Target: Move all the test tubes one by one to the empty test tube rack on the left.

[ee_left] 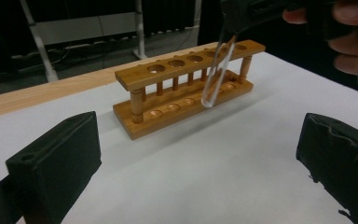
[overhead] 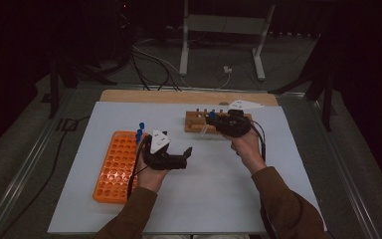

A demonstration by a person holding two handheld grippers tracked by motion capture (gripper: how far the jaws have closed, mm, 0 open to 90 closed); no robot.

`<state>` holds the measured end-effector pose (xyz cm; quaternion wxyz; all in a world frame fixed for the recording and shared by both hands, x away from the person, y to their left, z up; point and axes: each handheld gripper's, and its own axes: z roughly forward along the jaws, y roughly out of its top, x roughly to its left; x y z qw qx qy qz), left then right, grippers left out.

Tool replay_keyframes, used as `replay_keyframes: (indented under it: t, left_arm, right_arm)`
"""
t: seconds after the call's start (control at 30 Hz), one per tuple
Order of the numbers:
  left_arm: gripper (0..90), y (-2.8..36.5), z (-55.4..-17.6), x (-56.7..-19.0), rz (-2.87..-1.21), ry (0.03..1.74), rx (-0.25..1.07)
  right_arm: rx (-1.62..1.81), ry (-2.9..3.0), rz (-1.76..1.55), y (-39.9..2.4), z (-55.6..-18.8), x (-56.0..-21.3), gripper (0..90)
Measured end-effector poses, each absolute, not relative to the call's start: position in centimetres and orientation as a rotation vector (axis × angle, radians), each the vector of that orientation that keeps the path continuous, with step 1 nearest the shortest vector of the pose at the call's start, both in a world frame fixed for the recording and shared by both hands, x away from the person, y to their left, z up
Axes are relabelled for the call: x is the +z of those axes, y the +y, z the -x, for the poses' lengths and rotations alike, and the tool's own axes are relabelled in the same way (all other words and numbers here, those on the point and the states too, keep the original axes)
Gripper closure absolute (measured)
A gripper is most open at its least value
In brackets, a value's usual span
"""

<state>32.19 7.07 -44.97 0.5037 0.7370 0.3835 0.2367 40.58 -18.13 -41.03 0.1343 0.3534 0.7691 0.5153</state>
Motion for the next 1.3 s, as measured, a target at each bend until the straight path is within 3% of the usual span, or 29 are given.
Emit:
replay_keyframes:
  t: [0.37,0.6,0.8,1.1,1.3]
  left_arm:
    - [5.6,4.2,-33.2,-45.1,-1.834,0.907,0.6]
    - [38.9,3.4,-33.5,-45.1,-1.809,0.879,0.649]
    - [57.2,3.2,-33.8,-45.0,-1.799,0.879,0.627]
    - [75.5,3.3,-34.2,-45.0,-1.805,0.889,0.601]
    - [78.0,3.3,-34.2,-45.2,-1.812,0.88,0.587]
  right_arm:
    - [1.519,2.286,-1.028,-16.8,-39.6,-41.3,76.1]
    - [1.541,2.306,-1.008,-16.0,-39.1,-41.2,76.2]
    - [1.55,2.327,-0.988,-15.3,-38.7,-41.1,76.1]
    - [1.547,2.347,-0.974,-14.7,-38.4,-41.2,76.1]
    - [1.545,2.352,-0.981,-14.8,-38.5,-41.3,76.1]
